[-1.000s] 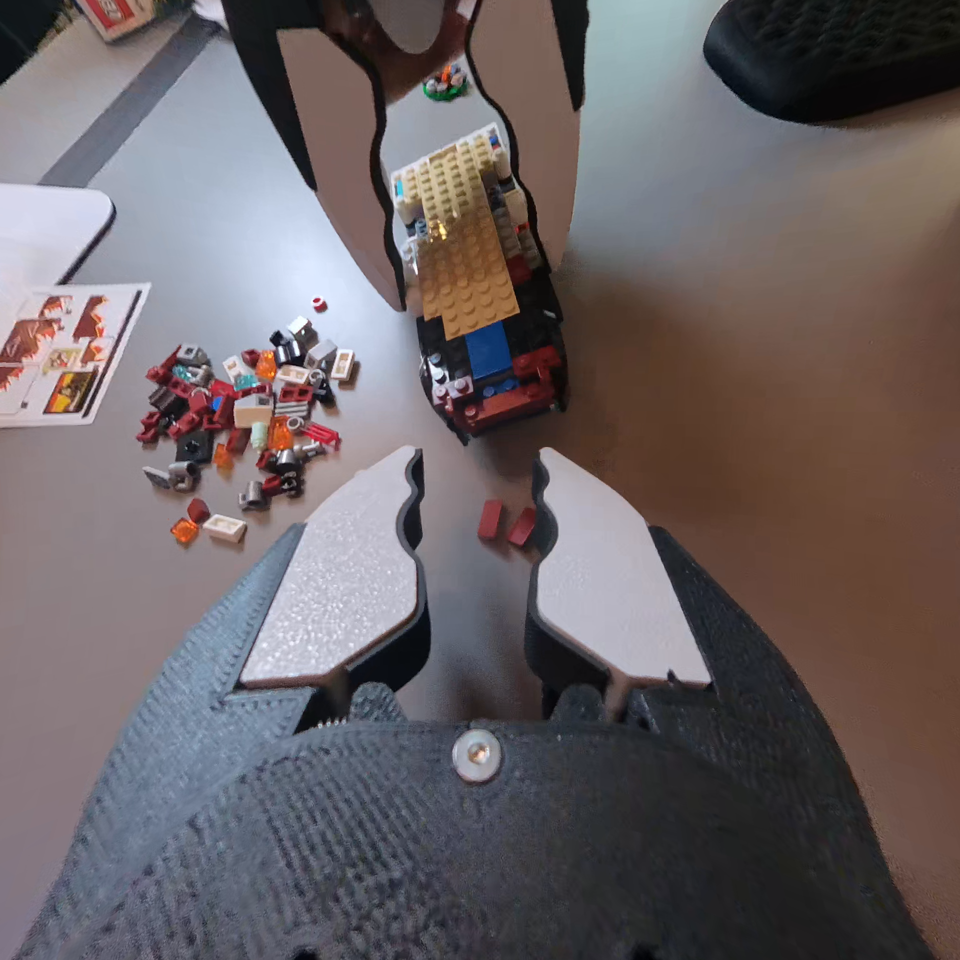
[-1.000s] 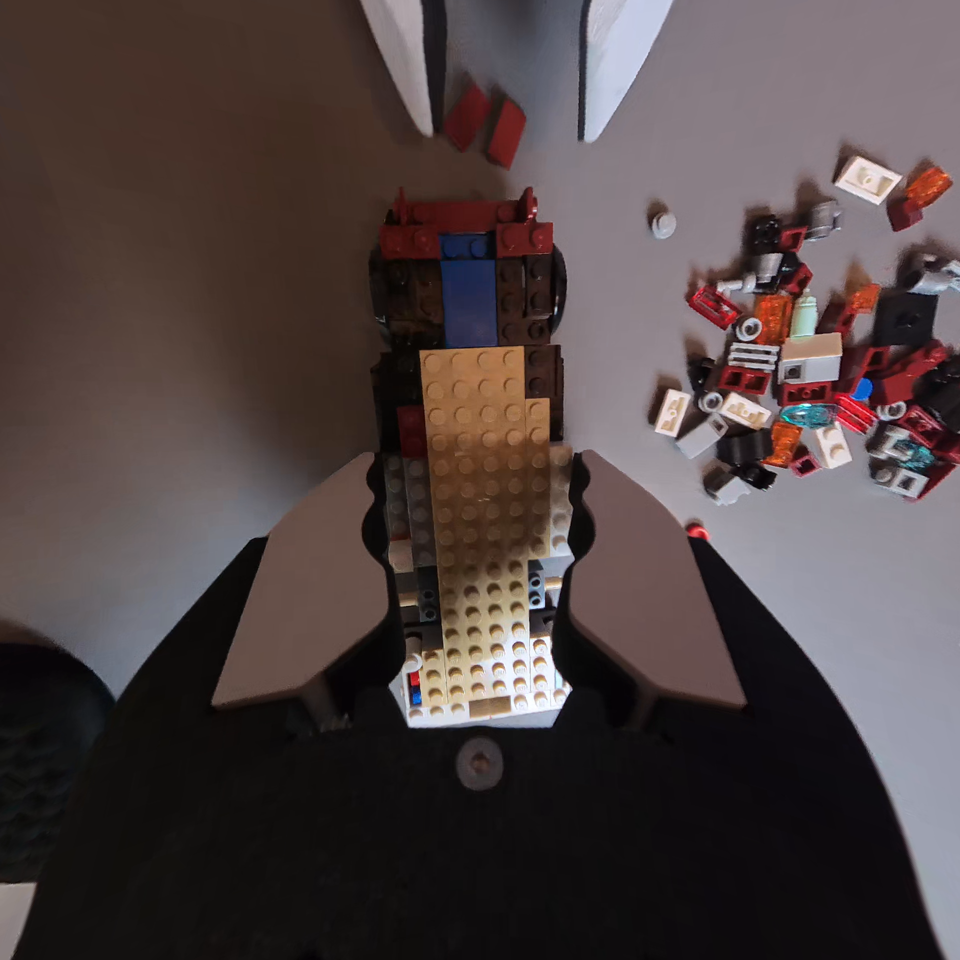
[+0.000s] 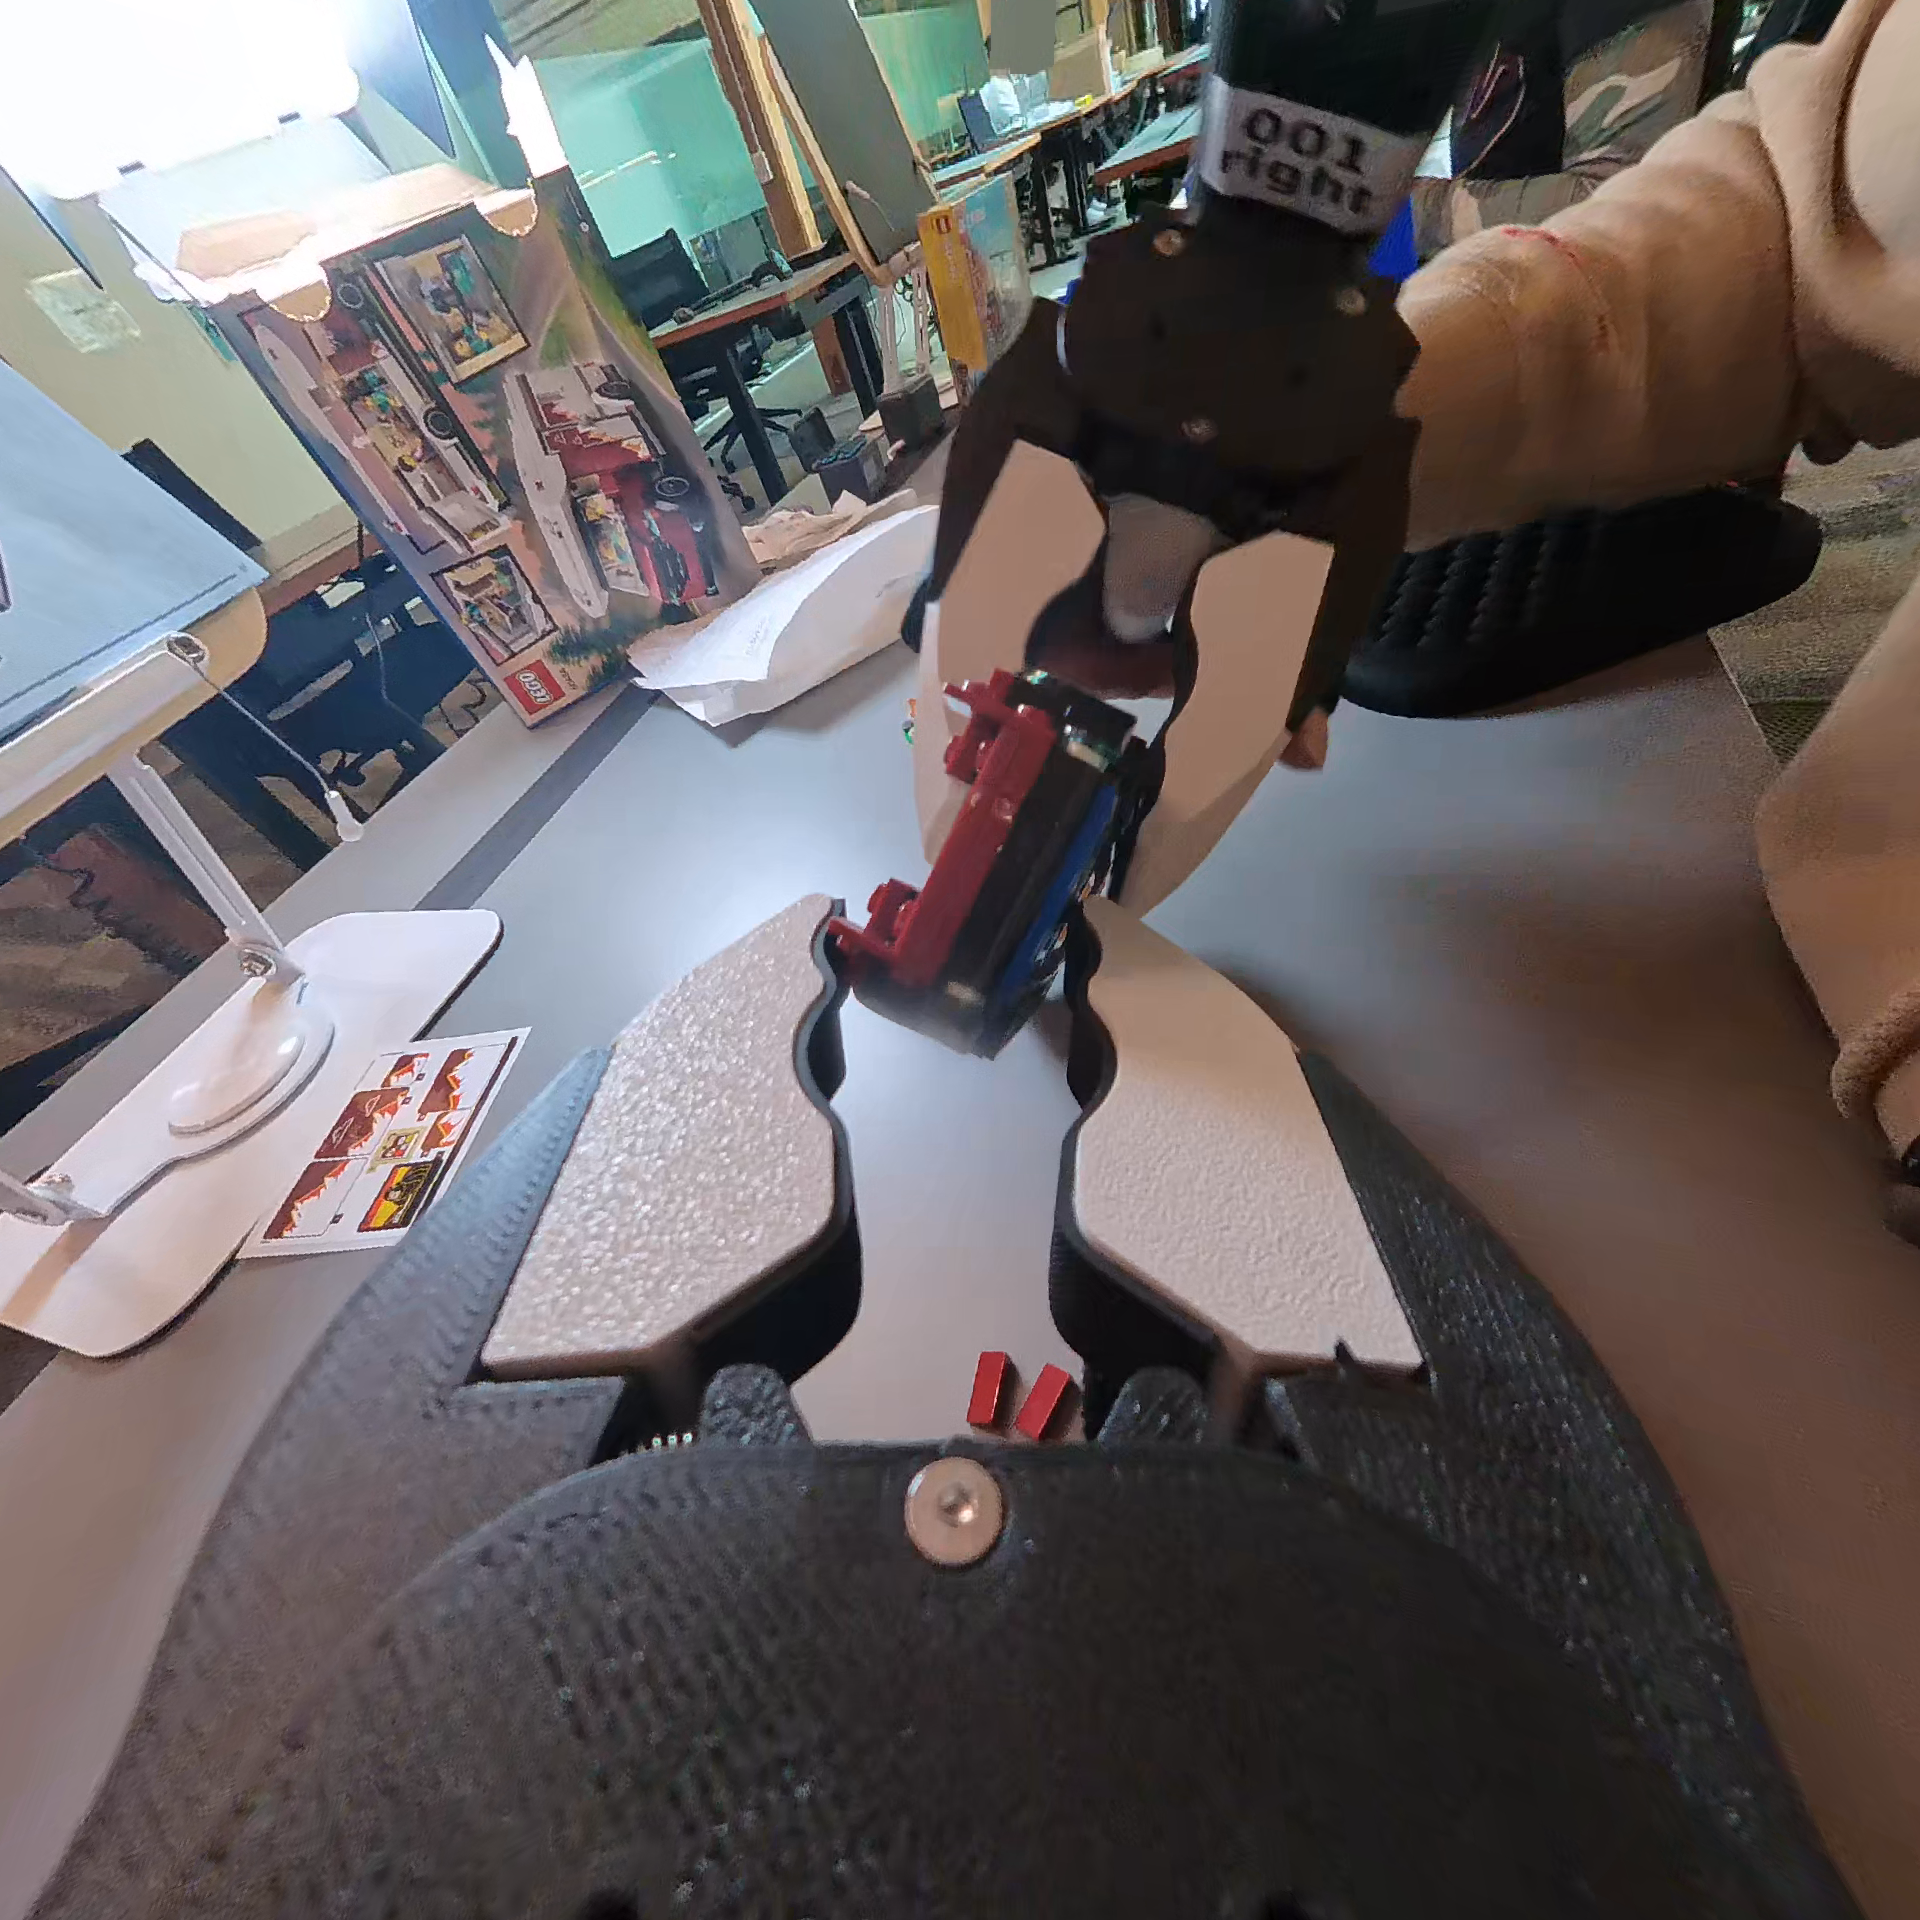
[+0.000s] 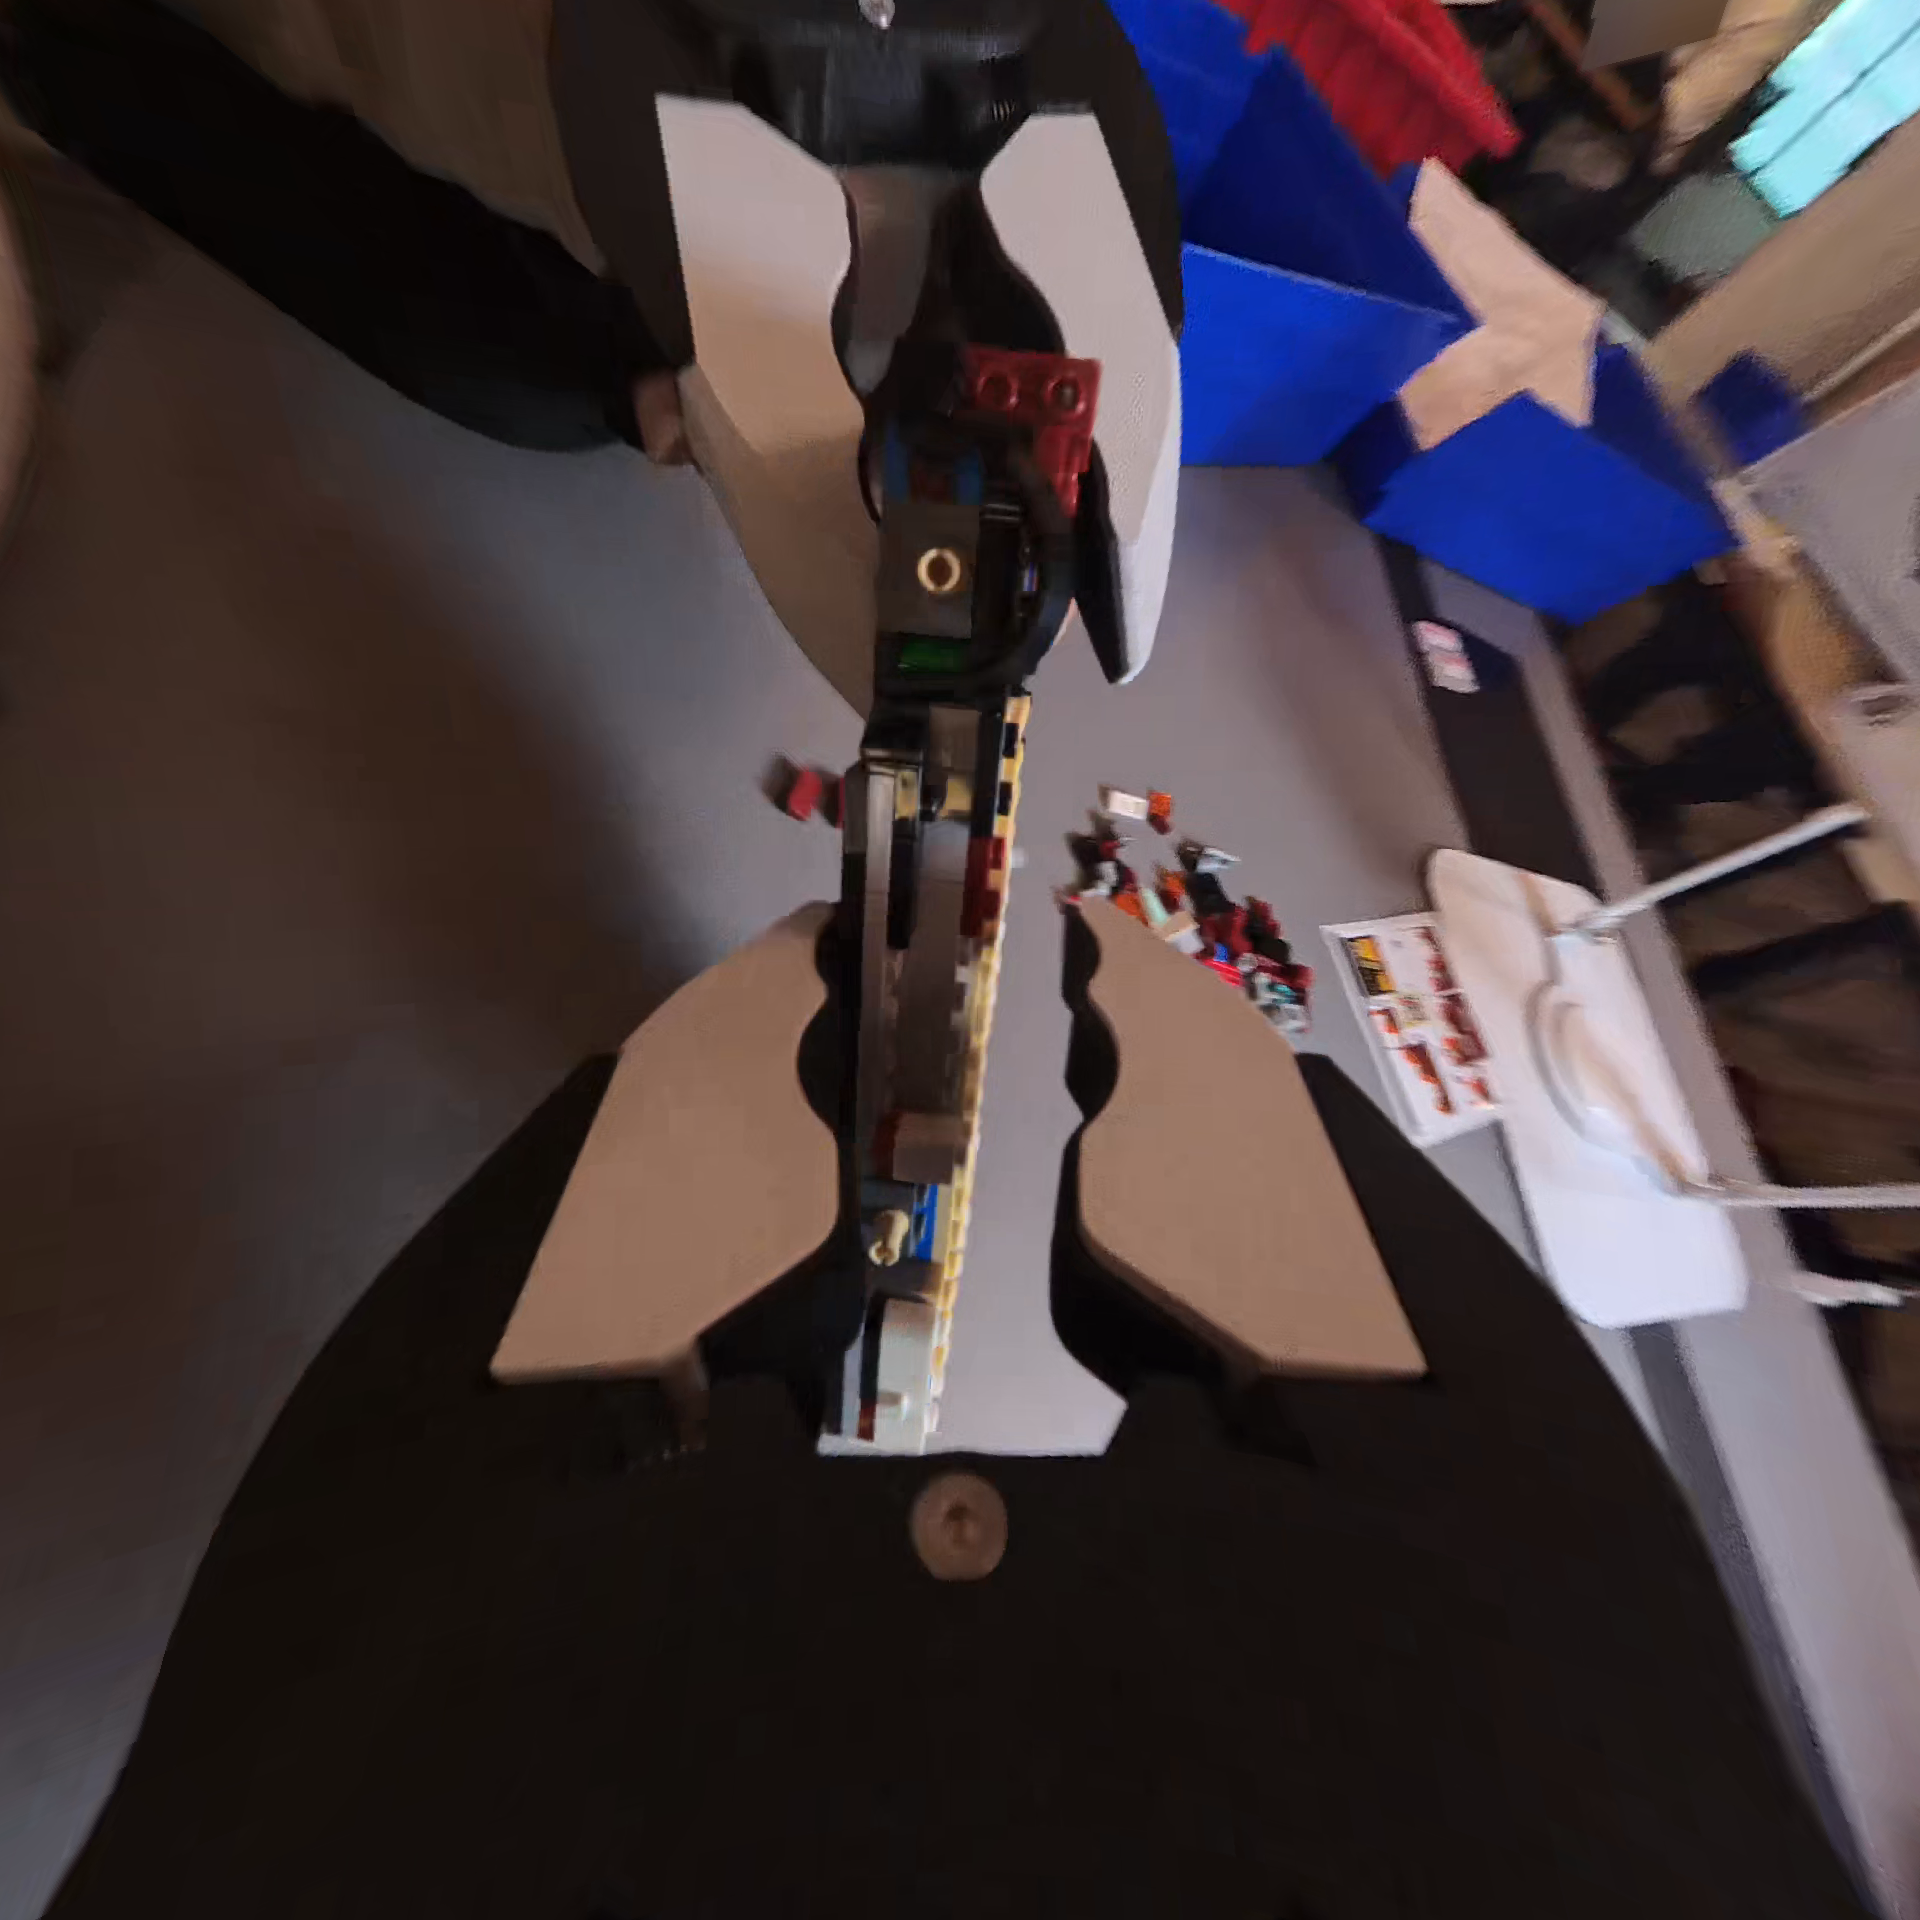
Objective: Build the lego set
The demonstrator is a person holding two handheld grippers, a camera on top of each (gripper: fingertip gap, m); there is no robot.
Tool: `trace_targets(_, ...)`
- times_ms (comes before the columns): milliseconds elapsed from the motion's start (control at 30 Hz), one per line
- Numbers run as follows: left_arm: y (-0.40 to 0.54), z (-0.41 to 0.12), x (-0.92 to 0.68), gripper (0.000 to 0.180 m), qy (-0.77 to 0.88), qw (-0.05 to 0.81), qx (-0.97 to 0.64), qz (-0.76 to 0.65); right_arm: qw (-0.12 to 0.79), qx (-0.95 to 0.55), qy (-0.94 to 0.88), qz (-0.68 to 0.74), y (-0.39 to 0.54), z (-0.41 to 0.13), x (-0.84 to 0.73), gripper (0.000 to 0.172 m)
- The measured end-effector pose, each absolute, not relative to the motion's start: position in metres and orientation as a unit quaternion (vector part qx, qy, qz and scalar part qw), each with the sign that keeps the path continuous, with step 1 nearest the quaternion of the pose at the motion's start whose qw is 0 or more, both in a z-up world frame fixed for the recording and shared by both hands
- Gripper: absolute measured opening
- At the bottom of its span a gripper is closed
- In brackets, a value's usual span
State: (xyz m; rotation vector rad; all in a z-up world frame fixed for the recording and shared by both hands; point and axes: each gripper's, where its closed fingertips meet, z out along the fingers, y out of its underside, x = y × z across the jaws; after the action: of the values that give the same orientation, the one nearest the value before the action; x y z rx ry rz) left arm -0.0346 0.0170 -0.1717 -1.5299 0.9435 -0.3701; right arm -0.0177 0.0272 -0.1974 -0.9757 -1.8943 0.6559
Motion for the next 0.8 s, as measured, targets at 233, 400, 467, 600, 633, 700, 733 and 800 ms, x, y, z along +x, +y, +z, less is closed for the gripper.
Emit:
trace_targets(233,0.007,-0.151,-0.035,0.042,0.391,0.631,-0.638,-0.205,0.475,-0.389,-0.710,0.345,0.020,-0.182,-0.024,0.023)
trace_targets(400,-0.005,-0.137,-0.041,0.044,0.384,0.632,-0.619,-0.267,0.421,-0.369,-0.666,0.493,-0.006,-0.159,-0.033,0.023)
trace_targets(467,-0.014,-0.133,-0.039,0.035,0.397,0.627,-0.605,-0.289,0.402,-0.362,-0.658,0.523,-0.015,-0.155,-0.041,0.023)
trace_targets(600,-0.021,-0.128,-0.048,0.026,0.392,0.617,-0.606,-0.313,0.381,-0.367,-0.653,0.542,-0.021,-0.156,-0.058,0.023)
trace_targets(633,-0.021,-0.129,-0.052,0.026,0.388,0.615,-0.610,-0.316,0.373,-0.373,-0.652,0.544,-0.022,-0.158,-0.062,0.023)
trace_targets(700,-0.023,-0.130,-0.058,0.024,0.380,0.612,-0.615,-0.322,0.361,-0.383,-0.656,0.541,-0.021,-0.161,-0.068,0.023)
trace_targets(733,-0.024,-0.131,-0.063,0.024,0.377,0.612,-0.618,-0.319,0.354,-0.387,-0.664,0.533,-0.019,-0.165,-0.069,0.028)
trace_targets(800,-0.029,-0.133,-0.075,0.024,0.372,0.607,-0.628,-0.314,0.320,-0.405,-0.685,0.514,-0.011,-0.175,-0.066,0.034)
